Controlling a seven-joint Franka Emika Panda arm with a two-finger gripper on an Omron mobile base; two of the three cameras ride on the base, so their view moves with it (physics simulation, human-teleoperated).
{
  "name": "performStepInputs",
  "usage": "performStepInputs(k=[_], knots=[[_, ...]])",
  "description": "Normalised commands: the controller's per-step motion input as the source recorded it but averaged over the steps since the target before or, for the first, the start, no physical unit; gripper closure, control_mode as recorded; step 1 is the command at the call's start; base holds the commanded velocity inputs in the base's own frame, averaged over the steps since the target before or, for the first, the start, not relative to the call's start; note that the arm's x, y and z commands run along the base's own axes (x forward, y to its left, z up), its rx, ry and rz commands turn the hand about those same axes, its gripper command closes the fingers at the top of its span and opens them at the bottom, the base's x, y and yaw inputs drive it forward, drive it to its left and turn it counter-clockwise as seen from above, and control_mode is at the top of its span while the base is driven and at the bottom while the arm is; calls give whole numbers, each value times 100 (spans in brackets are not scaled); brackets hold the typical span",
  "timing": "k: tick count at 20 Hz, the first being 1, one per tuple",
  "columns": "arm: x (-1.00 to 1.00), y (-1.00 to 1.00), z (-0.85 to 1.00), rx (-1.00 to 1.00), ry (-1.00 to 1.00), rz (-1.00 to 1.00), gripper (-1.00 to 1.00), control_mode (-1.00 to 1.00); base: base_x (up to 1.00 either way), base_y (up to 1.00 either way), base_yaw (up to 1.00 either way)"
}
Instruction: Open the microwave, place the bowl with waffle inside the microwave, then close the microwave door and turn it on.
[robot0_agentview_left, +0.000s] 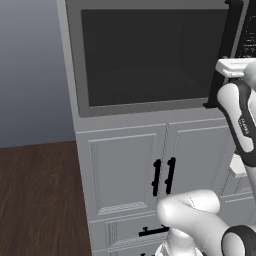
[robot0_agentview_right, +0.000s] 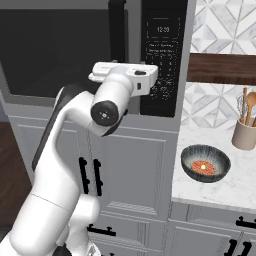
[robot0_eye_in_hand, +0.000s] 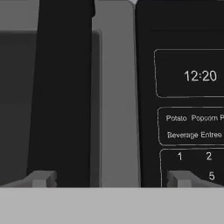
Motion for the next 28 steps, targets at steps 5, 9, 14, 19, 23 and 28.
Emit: performStepInputs(k=[5, 9, 14, 19, 23, 28], knots=[[-1, 12, 0, 0, -6, 4, -100, -100, 0, 0, 0], [0, 26, 0, 0, -4, 9, -100, -100, 0, 0, 0], [11, 2, 0, 0, 0, 1, -100, -100, 0, 0, 0], [21, 0, 0, 0, 0, 0, -100, -100, 0, 0, 0], [19, 24, 0, 0, 0, 0, -100, -100, 0, 0, 0], [2, 29, 0, 0, 0, 0, -100, -100, 0, 0, 0]])
